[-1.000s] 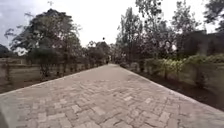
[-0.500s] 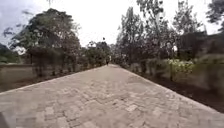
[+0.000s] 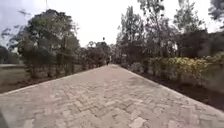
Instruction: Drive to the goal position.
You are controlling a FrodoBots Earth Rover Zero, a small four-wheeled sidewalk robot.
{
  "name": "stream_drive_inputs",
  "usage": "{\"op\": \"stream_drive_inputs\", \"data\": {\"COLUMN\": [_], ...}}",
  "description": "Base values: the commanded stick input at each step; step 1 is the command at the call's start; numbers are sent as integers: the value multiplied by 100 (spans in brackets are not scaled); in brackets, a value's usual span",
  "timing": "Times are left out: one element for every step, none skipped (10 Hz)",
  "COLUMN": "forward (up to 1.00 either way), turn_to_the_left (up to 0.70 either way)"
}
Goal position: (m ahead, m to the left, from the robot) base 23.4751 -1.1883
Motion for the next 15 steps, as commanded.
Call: {"op": "stream_drive_inputs", "data": {"forward": [70,70,70,70,70,70,70,70,70,70,70,70,70,70,70], "turn_to_the_left": [0,0,0,0,0,0,0,0,0,0,0,0,0,0,0]}}
